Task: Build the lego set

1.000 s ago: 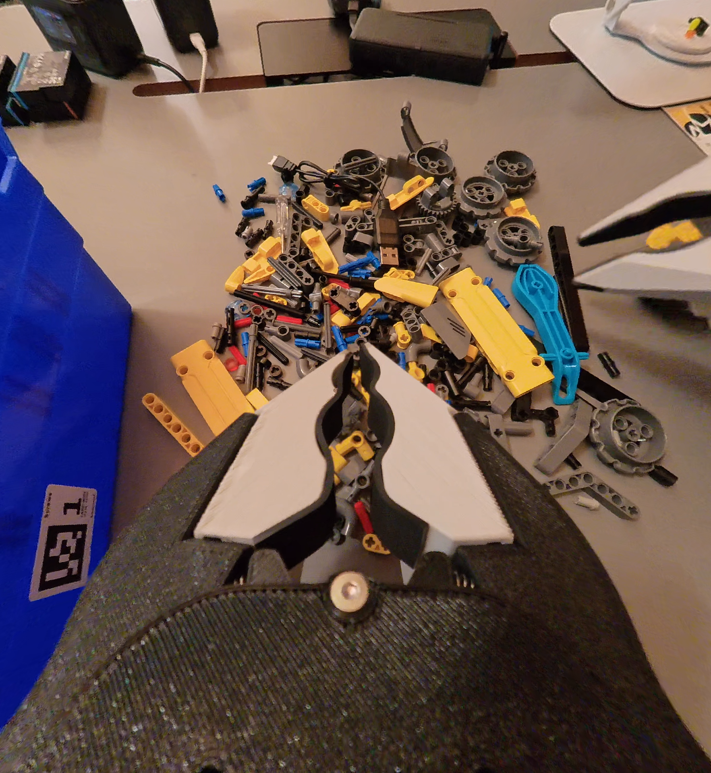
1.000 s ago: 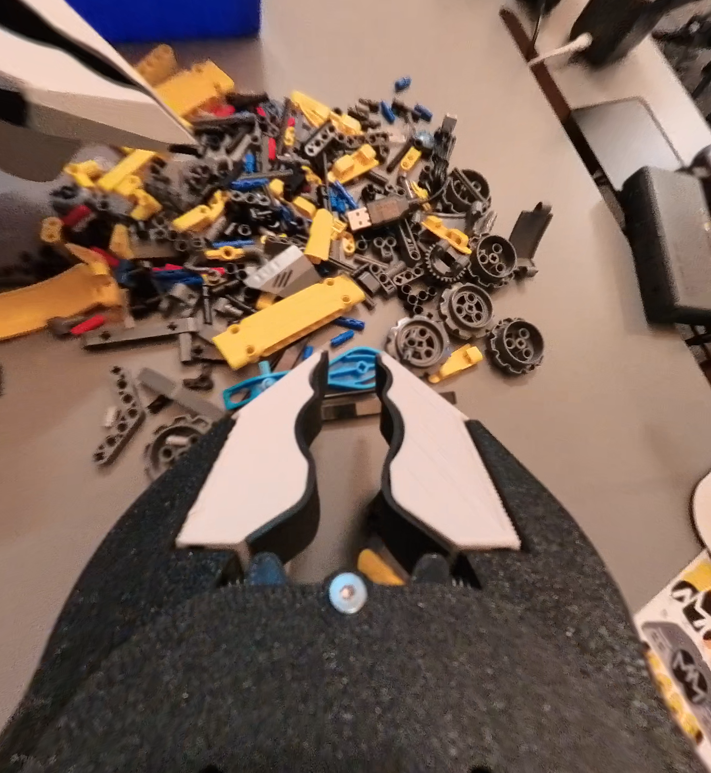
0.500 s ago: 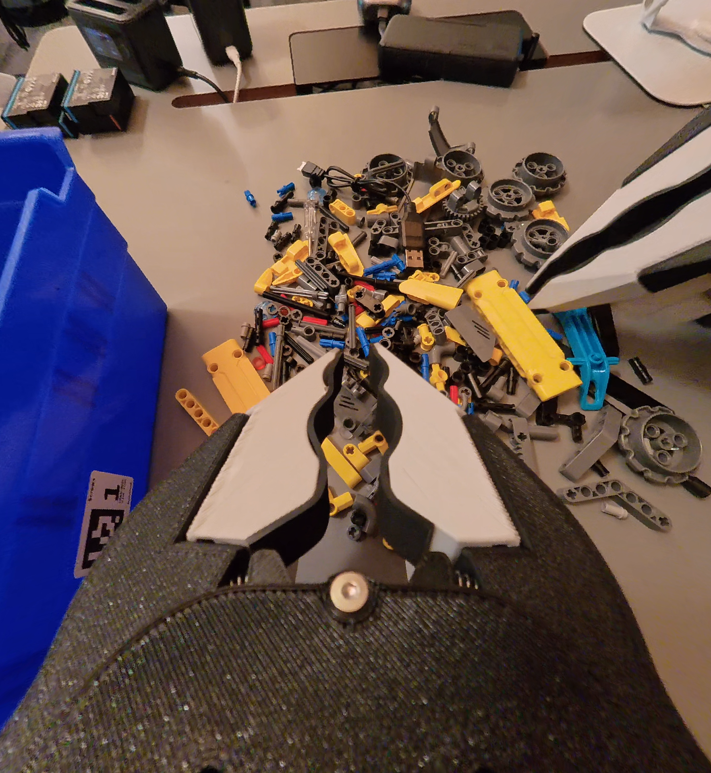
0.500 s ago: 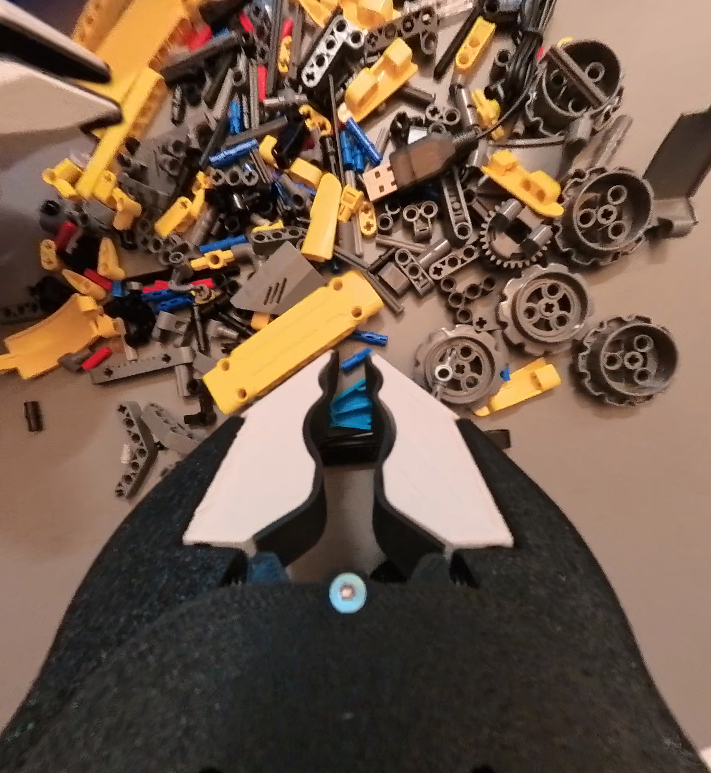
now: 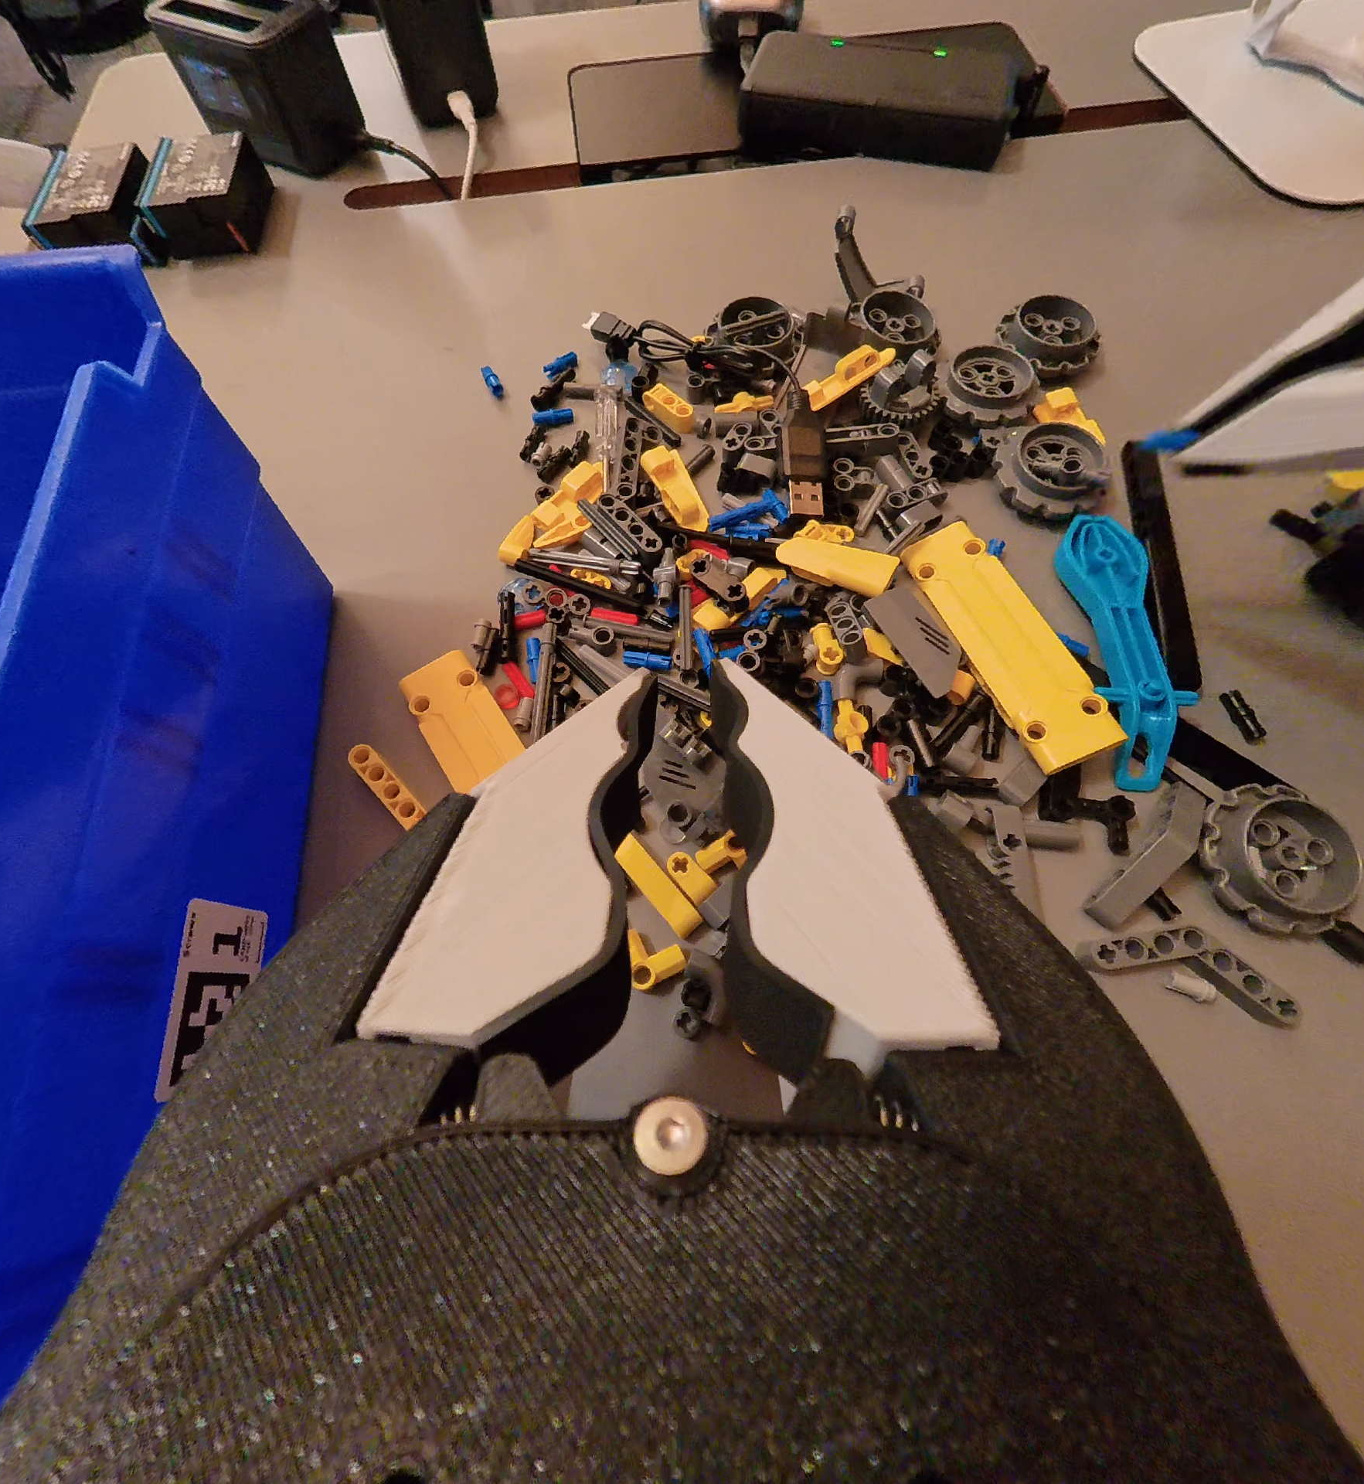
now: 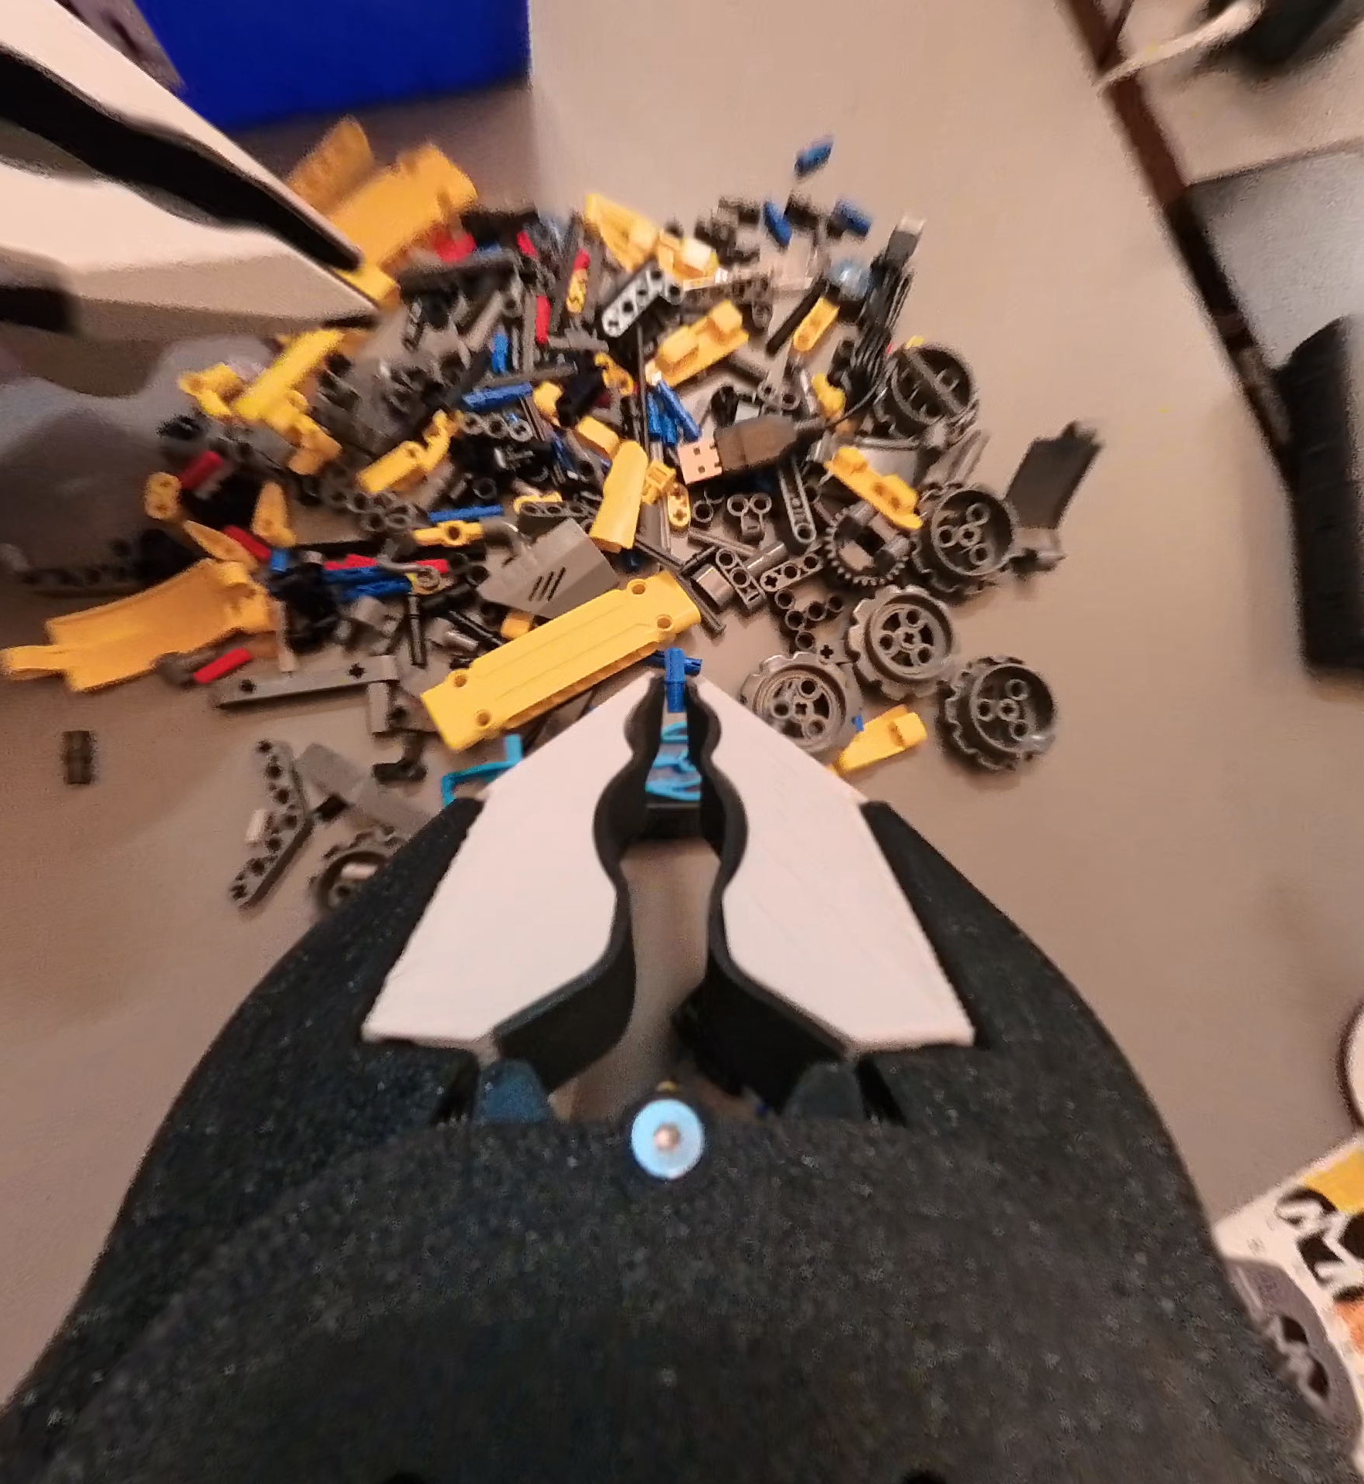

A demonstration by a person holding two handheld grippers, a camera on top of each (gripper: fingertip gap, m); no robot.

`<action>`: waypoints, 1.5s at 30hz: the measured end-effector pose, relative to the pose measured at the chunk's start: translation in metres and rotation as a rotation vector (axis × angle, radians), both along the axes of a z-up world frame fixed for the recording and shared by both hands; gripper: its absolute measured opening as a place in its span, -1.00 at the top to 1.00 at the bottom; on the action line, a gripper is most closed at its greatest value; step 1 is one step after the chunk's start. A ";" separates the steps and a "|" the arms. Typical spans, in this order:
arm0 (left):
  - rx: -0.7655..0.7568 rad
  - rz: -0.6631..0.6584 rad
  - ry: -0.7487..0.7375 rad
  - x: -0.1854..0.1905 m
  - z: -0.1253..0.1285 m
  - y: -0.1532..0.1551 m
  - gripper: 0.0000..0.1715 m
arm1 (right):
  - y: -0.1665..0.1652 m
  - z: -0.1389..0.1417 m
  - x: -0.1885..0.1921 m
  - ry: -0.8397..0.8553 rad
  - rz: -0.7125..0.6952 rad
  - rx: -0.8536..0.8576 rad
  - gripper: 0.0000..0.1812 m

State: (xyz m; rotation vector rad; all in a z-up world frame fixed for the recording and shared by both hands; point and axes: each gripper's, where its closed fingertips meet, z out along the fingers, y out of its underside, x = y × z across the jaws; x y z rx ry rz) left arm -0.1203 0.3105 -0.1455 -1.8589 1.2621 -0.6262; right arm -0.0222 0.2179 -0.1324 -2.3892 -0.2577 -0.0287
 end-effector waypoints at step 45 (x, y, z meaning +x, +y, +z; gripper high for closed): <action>0.005 0.058 -0.136 0.008 0.028 -0.001 0.91 | -0.264 0.024 0.004 0.065 -0.311 0.145 0.78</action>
